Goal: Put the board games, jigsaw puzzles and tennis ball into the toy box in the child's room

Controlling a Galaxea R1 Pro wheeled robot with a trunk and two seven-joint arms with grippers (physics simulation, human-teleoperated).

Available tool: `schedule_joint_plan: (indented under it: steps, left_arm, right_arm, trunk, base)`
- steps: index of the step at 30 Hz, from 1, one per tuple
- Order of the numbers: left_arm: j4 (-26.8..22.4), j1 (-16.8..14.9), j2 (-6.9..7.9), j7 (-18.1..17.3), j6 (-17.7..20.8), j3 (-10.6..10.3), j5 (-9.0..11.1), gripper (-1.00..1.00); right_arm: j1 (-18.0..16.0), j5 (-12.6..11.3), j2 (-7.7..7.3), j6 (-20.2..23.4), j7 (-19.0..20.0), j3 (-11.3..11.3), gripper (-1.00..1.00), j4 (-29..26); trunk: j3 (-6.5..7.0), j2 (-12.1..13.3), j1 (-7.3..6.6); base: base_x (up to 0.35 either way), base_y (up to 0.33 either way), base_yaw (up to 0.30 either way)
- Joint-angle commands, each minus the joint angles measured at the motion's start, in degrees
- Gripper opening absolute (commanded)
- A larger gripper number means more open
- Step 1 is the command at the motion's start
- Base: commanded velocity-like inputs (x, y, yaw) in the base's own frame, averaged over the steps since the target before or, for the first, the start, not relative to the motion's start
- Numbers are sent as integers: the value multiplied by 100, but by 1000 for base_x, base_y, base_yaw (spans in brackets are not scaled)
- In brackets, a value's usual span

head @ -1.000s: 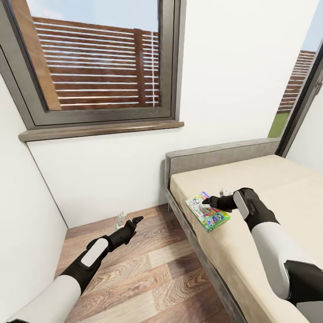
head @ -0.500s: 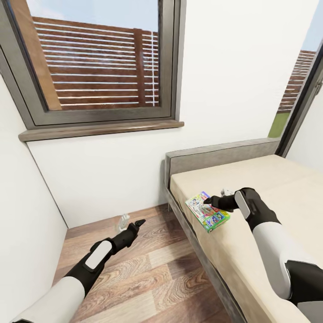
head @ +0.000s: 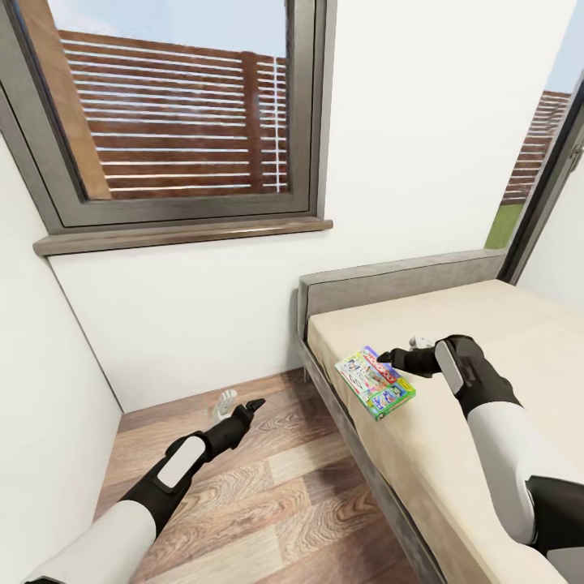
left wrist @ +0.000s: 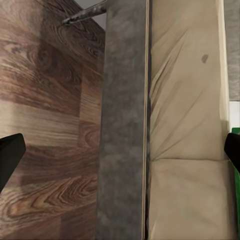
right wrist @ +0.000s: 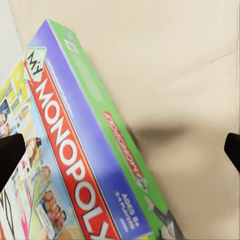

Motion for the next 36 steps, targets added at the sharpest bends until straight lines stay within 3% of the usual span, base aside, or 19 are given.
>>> schedule_joint_plan:
  steps: [1,17,26,36]
  left_arm:
    - [4,-4,0,-11,12,-9,21,100]
    - [16,-4,-3,-9,10,-9,9,100]
    - [17,-4,-3,-11,9,-10,4,100]
    - [25,-4,-2,-14,6,-10,0,100]
  right_arm:
    - [1,5,-10,33,21,-14,100,-20]
    - [77,3,-60,70,29,-59,100,-288]
    - [165,-38,-64,246,30,-320,100,-599]
    - [323,-46,-67,584,32,-436,100,-1003]
  trunk:
    - [-5,-2,-1]
    - [-5,-2,-1]
    - [-5,-2,-1]
    - [-5,-2,-1]
  base:
    - [0,0,0]
    - [0,0,0]
    - [0,0,0]
    - [0,0,0]
